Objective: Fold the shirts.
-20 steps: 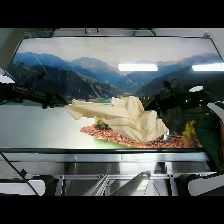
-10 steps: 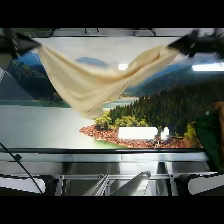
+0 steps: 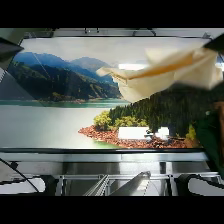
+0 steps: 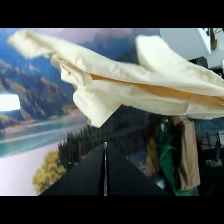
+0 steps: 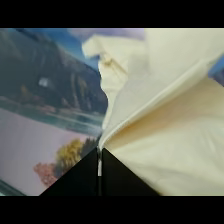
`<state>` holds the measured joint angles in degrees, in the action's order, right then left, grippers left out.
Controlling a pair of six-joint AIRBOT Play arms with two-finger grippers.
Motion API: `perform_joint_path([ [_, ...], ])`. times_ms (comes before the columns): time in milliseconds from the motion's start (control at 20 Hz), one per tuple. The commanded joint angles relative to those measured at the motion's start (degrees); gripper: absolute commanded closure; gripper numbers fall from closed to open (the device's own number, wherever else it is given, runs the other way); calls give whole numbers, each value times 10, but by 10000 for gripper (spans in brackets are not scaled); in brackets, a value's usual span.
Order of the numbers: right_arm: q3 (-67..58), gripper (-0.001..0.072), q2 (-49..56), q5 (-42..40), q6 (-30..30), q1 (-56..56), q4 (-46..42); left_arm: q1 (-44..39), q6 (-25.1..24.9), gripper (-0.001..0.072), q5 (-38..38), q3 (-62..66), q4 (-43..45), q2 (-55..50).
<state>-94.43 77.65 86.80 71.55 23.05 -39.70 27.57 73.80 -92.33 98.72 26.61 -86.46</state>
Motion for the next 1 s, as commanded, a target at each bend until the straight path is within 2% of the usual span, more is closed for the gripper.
perform_joint_path([
  [0,174,491,-31,7,-13,3,-55,-1,-24,688,-9,-93,24,8],
  [50,220,417,-29,-6,-21,3,-56,-8,-27,689,-3,-118,24,8],
  [150,274,418,-26,-39,-47,3,-58,-31,-50,691,13,-173,24,8],
  [250,275,417,-27,-60,-54,6,-60,-72,-72,688,33,-222,24,8],
  [300,268,412,-28,-65,-53,8,-66,-101,-87,587,49,-246,24,7],
  [350,261,330,-28,-65,-45,14,-72,-136,-97,385,72,-270,24,7],
  [400,260,192,-28,-72,-28,22,-83,-168,-109,379,96,-286,23,2],
  [550,260,193,-21,-75,-17,39,-96,-283,-112,365,176,-282,22,-60],
  [650,260,193,-20,-74,-17,38,-87,-347,-108,362,204,-226,22,-132],
  [950,260,193,-20,-71,-17,30,-76,-441,-46,354,234,-17,26,-308],
])
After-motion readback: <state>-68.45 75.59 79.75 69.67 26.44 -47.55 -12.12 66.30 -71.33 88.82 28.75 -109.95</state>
